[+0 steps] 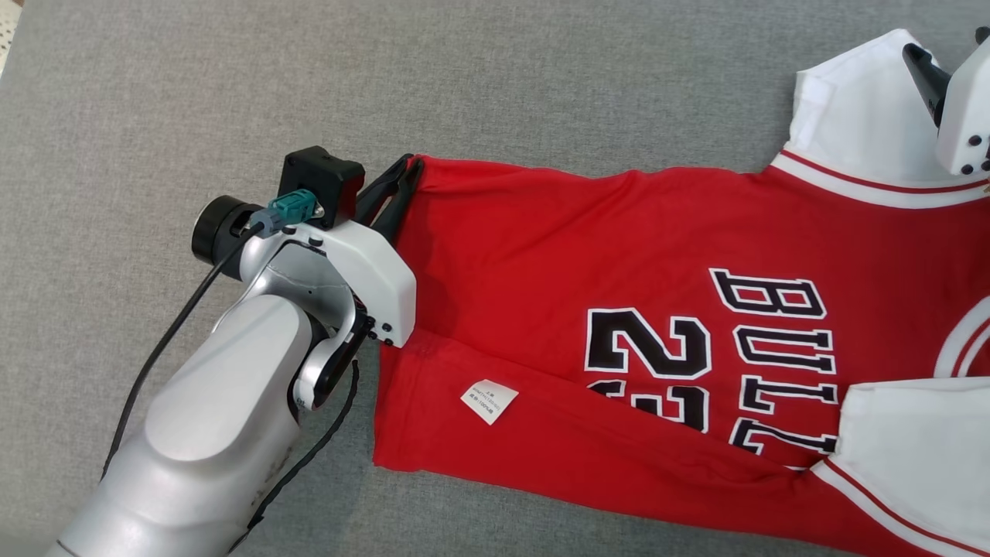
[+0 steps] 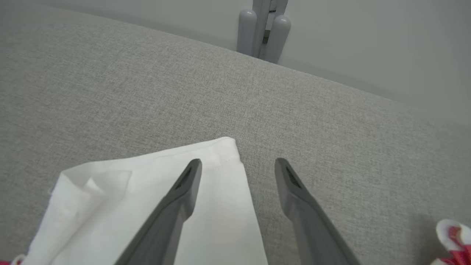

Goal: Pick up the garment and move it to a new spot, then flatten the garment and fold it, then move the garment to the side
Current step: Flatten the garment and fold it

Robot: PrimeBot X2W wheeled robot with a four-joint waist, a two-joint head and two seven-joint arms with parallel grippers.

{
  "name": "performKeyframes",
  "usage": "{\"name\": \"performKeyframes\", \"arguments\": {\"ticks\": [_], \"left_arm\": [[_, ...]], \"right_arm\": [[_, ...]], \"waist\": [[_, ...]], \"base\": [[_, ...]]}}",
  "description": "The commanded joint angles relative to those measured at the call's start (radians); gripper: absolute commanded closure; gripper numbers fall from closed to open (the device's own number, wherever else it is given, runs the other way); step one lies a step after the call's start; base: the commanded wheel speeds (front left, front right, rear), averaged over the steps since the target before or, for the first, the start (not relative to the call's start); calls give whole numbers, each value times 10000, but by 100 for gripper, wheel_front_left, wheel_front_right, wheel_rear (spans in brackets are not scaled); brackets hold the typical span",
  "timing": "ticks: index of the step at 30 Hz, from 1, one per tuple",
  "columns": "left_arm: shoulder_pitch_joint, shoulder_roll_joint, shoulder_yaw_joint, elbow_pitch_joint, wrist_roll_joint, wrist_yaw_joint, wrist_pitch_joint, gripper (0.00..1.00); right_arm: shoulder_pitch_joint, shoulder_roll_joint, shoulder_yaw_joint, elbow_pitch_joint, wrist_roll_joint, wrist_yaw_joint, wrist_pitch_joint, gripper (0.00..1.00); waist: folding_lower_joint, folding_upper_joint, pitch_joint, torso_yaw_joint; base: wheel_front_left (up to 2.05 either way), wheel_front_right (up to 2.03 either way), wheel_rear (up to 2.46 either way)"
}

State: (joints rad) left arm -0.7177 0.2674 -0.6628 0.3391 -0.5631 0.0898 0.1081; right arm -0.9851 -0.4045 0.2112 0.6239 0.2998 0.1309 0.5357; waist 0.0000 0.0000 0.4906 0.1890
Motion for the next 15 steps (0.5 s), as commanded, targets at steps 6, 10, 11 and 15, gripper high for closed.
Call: {"name": "performKeyframes", "arguments": {"ticks": [6, 10, 11, 15], "left_arm": [[18, -40, -69, -274, 31, 95, -52, 100], [-22, -81, -109, -320, -13, 60, -85, 100], [-48, -89, -116, -323, -25, 51, -88, 100], [-152, -131, -139, -322, -70, 30, -112, 100]], "right_arm": [[-606, -102, 374, 830, 15, -2, 33, 0], [-810, -118, 594, 1285, -71, -2, 68, 0], [-858, -96, 629, 1400, -69, -1, 63, 0], [-998, 21, 763, 1856, -42, -1, 88, 11]], "waist": [[0, 0, 247, 226], [0, 0, 344, 319], [0, 0, 371, 338], [0, 0, 473, 422]], "base": [[0, 0, 0], [0, 0, 0], [0, 0, 0], [0, 0, 0]]}}
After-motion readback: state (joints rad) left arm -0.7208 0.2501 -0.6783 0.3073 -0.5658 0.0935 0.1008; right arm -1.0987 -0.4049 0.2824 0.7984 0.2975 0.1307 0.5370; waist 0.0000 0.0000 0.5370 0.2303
